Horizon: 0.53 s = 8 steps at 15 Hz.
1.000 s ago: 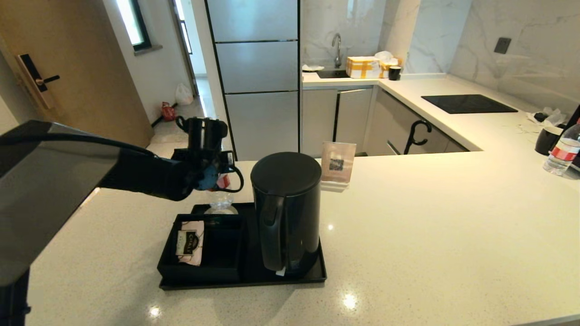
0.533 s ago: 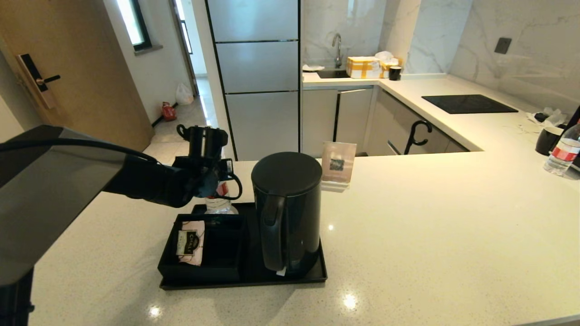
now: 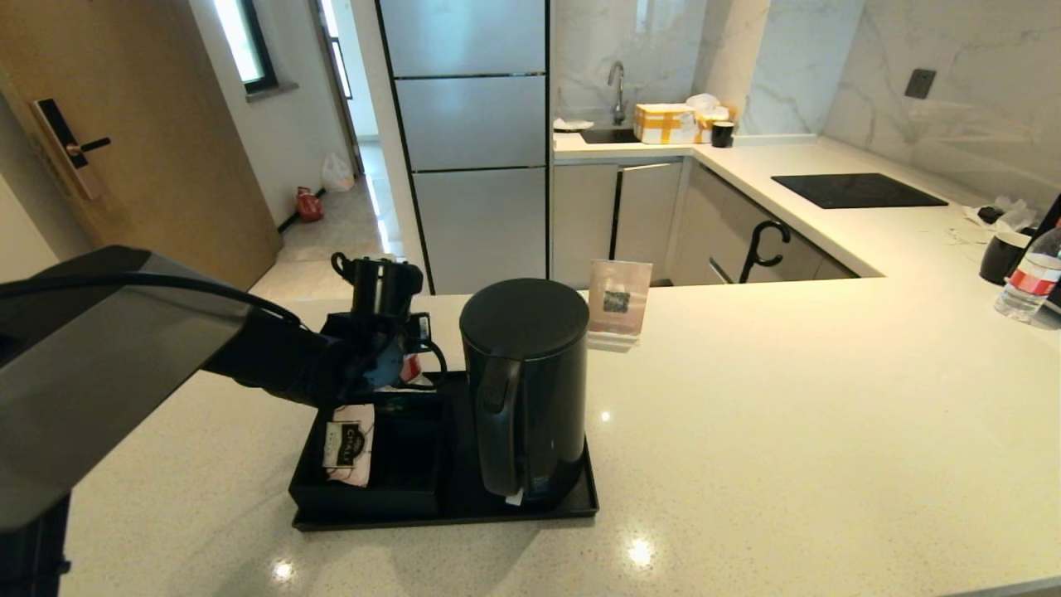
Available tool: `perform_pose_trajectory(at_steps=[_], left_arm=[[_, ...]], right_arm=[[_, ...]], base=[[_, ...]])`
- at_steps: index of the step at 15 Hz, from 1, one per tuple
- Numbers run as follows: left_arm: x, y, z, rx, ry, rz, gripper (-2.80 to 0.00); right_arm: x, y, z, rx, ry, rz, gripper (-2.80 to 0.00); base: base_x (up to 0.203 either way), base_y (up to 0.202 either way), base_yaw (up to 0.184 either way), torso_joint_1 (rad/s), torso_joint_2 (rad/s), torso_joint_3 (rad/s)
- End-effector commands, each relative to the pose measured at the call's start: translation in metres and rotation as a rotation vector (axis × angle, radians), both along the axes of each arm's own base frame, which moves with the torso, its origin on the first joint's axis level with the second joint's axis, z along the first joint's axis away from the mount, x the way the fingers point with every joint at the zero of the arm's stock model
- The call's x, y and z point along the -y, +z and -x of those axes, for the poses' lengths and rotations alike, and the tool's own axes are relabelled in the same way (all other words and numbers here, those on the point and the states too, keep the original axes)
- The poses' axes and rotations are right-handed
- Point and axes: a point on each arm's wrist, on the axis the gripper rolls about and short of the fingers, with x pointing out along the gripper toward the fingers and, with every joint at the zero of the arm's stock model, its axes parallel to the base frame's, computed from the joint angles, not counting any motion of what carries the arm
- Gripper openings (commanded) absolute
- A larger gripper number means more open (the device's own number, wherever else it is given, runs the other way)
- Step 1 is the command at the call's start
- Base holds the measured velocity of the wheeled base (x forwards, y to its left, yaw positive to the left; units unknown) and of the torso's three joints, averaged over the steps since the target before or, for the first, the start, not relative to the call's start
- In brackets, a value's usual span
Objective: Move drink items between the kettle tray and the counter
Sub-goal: Return the bottled water to its original position
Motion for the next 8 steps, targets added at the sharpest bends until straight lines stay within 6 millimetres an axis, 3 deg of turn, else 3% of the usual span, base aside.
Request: perform_pose_trajectory(at_steps=[1, 3, 4, 8], left_arm=[[0.000, -0.002, 0.002, -0.002, 0.000, -0.002, -2.80], [0.001, -0.004, 0.005, -0.003, -0.002, -0.003, -2.80], [0.002, -0.005, 0.007, -0.002, -0.003, -0.003, 0.00], [0.005, -0.003, 0.015, 0.026, 0.013, -0.008, 0.00]], right_arm=[[0.000, 0.000, 0.000, 0.000, 0.000, -0.001, -2.80], [0.000, 0.000, 0.000, 0.000, 0.000, -0.001, -2.80], [0.000, 0.000, 0.000, 0.000, 0.000, -0.001, -2.80], [0.000, 0.000, 0.000, 0.000, 0.000, -0.001, -2.80]], base=[[0.000, 0.000, 0.000, 0.000, 0.00, 0.000], [0.000, 0.000, 0.000, 0.000, 0.00, 0.000], [0.000, 0.000, 0.000, 0.000, 0.00, 0.000], [0.000, 0.000, 0.000, 0.000, 0.00, 0.000]])
